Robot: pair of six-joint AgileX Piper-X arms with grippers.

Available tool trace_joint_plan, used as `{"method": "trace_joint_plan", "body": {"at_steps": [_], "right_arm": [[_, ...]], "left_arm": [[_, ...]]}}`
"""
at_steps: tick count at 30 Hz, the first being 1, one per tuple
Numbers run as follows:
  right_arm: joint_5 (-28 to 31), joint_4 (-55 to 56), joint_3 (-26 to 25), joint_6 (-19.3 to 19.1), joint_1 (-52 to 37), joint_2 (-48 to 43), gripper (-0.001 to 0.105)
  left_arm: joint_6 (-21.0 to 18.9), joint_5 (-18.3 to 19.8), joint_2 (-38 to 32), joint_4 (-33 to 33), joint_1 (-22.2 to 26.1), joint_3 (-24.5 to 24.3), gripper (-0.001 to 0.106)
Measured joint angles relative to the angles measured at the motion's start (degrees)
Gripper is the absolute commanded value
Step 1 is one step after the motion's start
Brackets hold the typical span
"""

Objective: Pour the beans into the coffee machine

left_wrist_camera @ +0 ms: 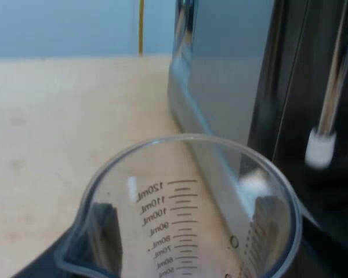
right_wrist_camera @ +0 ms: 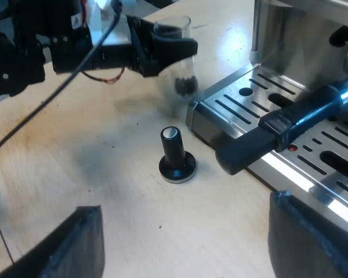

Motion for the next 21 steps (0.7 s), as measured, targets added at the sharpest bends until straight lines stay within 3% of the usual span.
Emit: {"method": "trace_joint_plan", "body": {"at_steps": [7,16,21], "right_arm": [[0.0,0.0,0.0,0.0,0.0,0.0,0.062],[0.0,0.0,0.0,0.0,0.0,0.0,0.062],[0.3,-0.6,0.0,0.0,0.0,0.0,0.062]], "left_arm": [[-0.2,-1.6,-8.8,7.6,0.0,-0.1,0.04],[-0.2,-2.4,-25.1,22.3,0.0,-0.3,0.04],[1.5,-2.7,-32.5,33.7,0.0,-3.3,0.04]]}}
